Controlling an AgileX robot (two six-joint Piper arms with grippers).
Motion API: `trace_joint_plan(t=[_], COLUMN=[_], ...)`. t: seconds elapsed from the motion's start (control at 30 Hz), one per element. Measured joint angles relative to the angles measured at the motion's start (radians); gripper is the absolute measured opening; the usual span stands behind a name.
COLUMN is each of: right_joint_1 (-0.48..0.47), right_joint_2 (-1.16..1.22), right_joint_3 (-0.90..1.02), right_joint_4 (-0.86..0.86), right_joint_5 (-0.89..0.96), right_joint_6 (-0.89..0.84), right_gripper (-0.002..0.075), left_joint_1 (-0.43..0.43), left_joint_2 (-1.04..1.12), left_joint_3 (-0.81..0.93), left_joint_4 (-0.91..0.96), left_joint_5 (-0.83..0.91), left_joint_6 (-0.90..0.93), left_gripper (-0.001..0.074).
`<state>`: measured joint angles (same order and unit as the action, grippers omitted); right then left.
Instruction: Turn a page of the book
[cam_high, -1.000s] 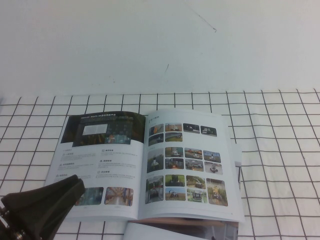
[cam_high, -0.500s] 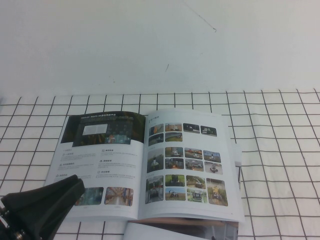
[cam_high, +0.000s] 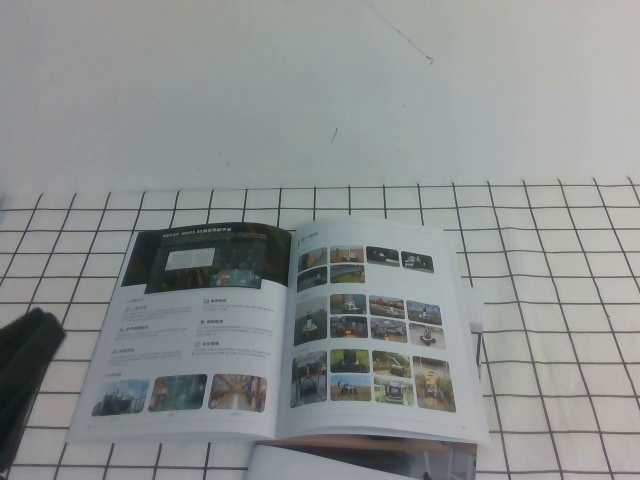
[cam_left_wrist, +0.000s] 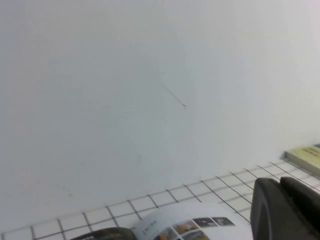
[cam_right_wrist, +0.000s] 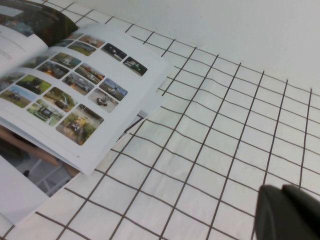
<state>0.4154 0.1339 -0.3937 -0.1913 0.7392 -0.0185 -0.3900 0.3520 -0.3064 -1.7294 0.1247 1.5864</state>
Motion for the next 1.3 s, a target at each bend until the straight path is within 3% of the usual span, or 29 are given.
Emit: trace_joint_plan(t=[0.53, 0.9, 1.0, 1.2, 1.3], right_joint_1=[0.0, 0.0, 0.0, 0.0, 0.0], right_joint_2=[0.0, 0.0, 0.0, 0.0, 0.0], right_joint_3=[0.0, 0.0, 0.0, 0.0, 0.0], right_joint_4=[0.0, 0.0, 0.0, 0.0, 0.0], right_joint_5=[0.0, 0.0, 0.0, 0.0, 0.0], right_joint_6=[0.0, 0.0, 0.0, 0.0, 0.0], right_gripper=[0.0001, 0.0001, 0.0001, 0.0001, 0.0001], left_joint_1=[0.315, 0.316, 0.307, 0.306, 0.306], left_joint_2=[-0.245, -0.256, -0.259, -0.259, -0.259], left_joint_3=[0.121, 0.145, 0.145, 0.145, 0.145], left_joint_4=[0.0, 0.024, 0.294, 1.323, 1.596], left_joint_5=[-0.064, -0.1, -0.1, 0.058, 0.21], left_joint_6=[0.042, 0.064, -0.187, -1.296, -1.646], left_gripper=[-0.0003, -0.0003, -0.0003, -0.0003, -0.0003])
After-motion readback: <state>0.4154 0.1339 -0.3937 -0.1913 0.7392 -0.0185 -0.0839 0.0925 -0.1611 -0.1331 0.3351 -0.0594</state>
